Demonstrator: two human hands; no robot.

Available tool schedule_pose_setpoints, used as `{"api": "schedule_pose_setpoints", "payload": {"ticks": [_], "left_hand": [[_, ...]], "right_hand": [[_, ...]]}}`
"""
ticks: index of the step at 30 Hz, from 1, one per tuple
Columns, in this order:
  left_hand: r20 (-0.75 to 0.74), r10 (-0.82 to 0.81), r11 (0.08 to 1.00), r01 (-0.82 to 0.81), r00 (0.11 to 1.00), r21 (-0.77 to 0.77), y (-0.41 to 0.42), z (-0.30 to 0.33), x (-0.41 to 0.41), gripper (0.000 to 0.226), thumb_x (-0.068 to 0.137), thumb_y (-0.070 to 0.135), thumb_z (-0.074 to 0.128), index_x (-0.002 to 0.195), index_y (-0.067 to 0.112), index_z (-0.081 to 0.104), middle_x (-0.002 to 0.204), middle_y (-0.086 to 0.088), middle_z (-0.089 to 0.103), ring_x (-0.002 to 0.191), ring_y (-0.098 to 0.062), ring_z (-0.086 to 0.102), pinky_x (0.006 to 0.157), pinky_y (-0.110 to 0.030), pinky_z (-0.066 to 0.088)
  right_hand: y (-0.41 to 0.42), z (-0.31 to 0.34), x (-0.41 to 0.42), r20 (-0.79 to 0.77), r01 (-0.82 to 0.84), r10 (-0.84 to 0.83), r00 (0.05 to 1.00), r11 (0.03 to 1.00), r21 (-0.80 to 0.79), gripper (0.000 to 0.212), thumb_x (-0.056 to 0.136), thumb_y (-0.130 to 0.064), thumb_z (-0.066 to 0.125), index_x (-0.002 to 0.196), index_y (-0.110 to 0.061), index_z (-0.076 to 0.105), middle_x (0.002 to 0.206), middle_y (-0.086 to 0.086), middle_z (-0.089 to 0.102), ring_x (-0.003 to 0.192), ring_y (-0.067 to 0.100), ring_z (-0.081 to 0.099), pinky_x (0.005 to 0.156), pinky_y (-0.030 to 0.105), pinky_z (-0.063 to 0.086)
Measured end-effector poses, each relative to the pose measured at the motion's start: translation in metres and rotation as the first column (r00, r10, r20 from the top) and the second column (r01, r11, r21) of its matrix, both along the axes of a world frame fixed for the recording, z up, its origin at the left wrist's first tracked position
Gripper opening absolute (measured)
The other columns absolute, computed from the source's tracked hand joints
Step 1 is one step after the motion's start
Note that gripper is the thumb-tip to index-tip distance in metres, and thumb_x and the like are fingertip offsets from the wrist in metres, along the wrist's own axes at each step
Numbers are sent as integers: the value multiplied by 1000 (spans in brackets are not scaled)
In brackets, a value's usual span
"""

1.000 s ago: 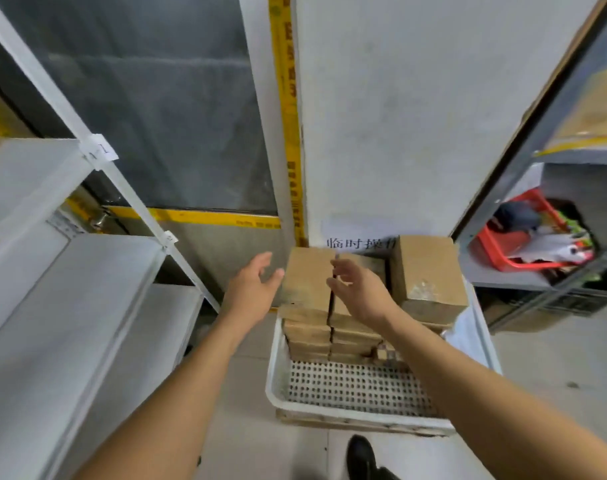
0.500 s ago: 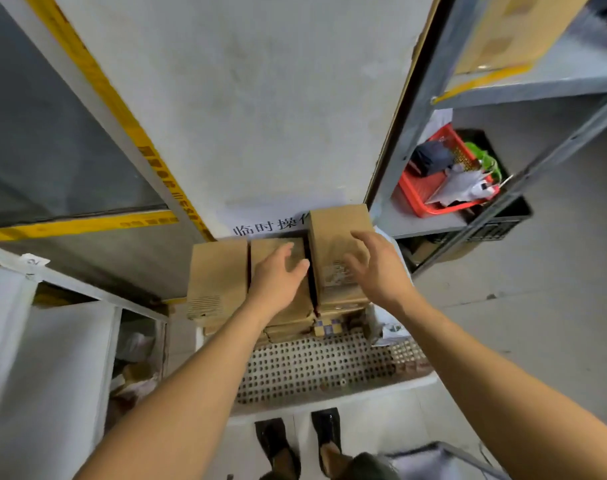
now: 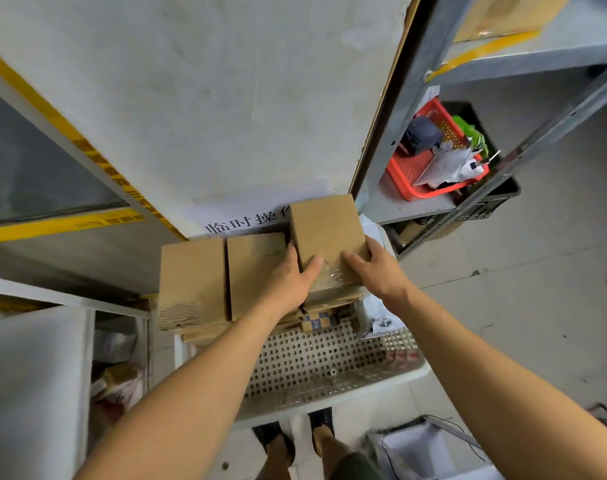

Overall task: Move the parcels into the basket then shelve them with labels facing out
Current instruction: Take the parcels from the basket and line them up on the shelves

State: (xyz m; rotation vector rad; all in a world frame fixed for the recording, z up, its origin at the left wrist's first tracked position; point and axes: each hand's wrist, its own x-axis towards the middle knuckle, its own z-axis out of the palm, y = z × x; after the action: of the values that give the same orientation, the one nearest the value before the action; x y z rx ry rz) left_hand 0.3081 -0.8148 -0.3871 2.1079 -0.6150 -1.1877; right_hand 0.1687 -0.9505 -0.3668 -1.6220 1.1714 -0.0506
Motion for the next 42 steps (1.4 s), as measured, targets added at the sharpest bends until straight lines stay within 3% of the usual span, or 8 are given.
{"api": "schedule_pose_setpoints", "payload": {"ticks": [4, 7, 13, 19, 24, 30, 35, 42], "left_hand": [[22, 0, 996, 2, 1000, -94, 7, 8, -1, 76, 103, 66, 44, 165, 42, 7, 167, 3, 38, 146, -23, 44, 114, -36, 32], [31, 98, 979, -91, 995, -181, 14, 16, 6, 79, 101, 64, 52, 165, 45, 10, 168, 3, 28, 151, -22, 34, 119, -44, 29], [-129, 243, 927, -270, 961, -262, 49, 40, 13, 104, 87, 60, 78, 165, 48, 9, 155, 14, 39, 139, -12, 42, 114, -37, 33], [224, 348, 929, -303, 910, -214, 85, 64, 14, 116, 74, 65, 82, 164, 39, 13, 158, -3, 40, 146, -28, 36, 120, -54, 36], [471, 241, 963, -151, 849, -222, 106, 92, -1, 111, 81, 69, 68, 167, 27, 10, 165, -3, 34, 147, -27, 25, 121, -51, 27], [273, 296, 869, -140, 915, -474, 136, 99, -8, 64, 99, 51, 44, 161, 36, 33, 149, 31, 53, 144, -8, 42, 121, -45, 38], [277, 234, 879, -81, 932, -470, 157, 118, -8, 55, 112, 19, 45, 164, 33, 32, 143, 29, 61, 132, -2, 56, 113, -24, 40], [318, 378, 905, -275, 869, -324, 188, 116, 17, 70, 105, 41, 62, 164, 38, 25, 163, 9, 41, 144, -10, 44, 116, -30, 42]], "right_hand": [[6, -3, -2, 145, 75, -76, 986, 997, 14, 45, 105, -29, 62, 148, -18, 51, 135, 0, 63, 118, 17, 65, 103, 35, 55], [12, 4, -1, 282, 125, -153, 947, 985, 117, 40, 106, -22, 63, 145, -15, 52, 133, 0, 64, 106, 4, 70, 81, 18, 58], [32, 22, -4, 329, 44, -93, 940, 987, 156, 43, 105, -26, 66, 145, -20, 54, 138, -1, 65, 109, 9, 72, 85, 24, 59], [82, 51, 4, 131, -65, 106, 986, 956, -285, 62, 102, -42, 66, 157, -29, 42, 152, -1, 47, 131, 17, 55, 111, 42, 49], [125, 88, 24, 480, -154, 2, 877, 948, 277, 57, 103, -36, 66, 156, -28, 46, 132, -4, 71, 117, 11, 71, 100, 31, 56], [131, 93, 31, 608, -226, -51, 792, 901, 371, 37, 104, -23, 63, 136, -5, 63, 125, 15, 75, 111, 29, 73, 82, 31, 60], [137, 98, 40, 628, -314, 110, 771, 923, 223, 18, 100, -8, 66, 118, -5, 67, 93, -2, 80, 86, 9, 76, 74, 21, 56], [137, 85, 45, 540, -305, 31, 841, 851, 427, 59, 90, -29, 77, 142, -8, 56, 125, 17, 75, 118, 36, 71, 92, 45, 61]]}}
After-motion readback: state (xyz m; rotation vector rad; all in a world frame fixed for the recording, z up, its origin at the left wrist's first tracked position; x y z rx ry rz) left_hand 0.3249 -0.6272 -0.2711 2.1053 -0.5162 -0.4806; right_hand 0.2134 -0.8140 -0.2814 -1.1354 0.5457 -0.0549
